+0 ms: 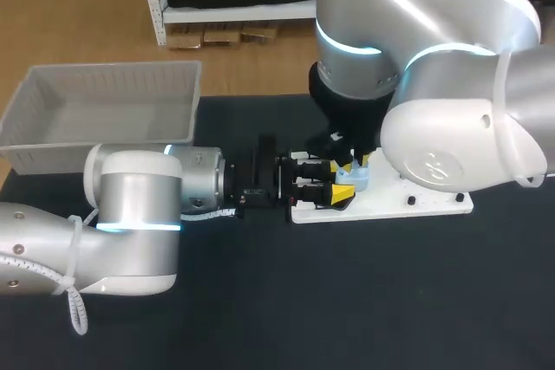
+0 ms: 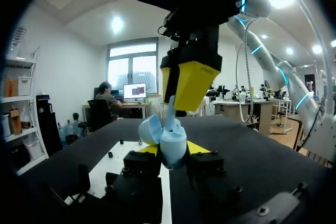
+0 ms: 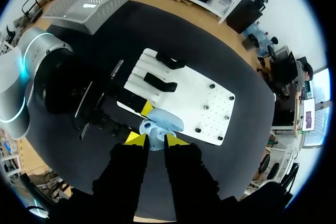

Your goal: Pick up each earbud case from the left stands, insert the matching earbuds, close the lid, and place the case in the box.

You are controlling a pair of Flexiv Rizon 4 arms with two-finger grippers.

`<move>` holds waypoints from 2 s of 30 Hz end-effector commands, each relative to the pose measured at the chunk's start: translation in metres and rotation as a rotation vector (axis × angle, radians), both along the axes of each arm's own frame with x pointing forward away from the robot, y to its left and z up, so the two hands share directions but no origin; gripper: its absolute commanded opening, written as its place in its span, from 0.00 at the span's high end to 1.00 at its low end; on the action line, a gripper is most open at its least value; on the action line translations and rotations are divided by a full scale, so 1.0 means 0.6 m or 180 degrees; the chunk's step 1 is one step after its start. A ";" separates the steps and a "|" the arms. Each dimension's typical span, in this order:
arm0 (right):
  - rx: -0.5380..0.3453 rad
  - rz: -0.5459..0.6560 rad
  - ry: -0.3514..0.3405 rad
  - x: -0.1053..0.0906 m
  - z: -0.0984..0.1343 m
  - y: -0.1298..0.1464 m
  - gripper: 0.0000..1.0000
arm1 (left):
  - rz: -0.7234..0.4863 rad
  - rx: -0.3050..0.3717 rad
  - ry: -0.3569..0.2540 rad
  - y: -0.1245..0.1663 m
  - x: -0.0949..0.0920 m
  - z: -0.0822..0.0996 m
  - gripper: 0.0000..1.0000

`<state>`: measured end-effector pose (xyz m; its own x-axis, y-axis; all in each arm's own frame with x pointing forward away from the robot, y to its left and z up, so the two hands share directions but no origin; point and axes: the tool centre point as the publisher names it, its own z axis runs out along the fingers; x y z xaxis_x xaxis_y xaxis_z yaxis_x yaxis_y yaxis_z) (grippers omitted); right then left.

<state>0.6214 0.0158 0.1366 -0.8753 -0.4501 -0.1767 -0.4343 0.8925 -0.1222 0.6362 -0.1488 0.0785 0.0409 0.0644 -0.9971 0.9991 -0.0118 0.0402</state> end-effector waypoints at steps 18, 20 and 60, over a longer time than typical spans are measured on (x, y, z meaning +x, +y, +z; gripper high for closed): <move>-0.0005 0.0024 -0.0010 -0.004 0.002 -0.001 1.00 | 0.0022 0.0003 -0.0005 0.000 -0.003 0.000 1.00; -0.0006 0.0026 -0.0007 -0.004 0.001 0.000 1.00 | 0.0022 0.0003 -0.0005 0.000 -0.003 0.000 1.00; -0.0050 0.0044 0.0003 -0.004 -0.001 0.007 1.00 | 0.0022 0.0003 -0.0005 0.000 -0.003 0.000 1.00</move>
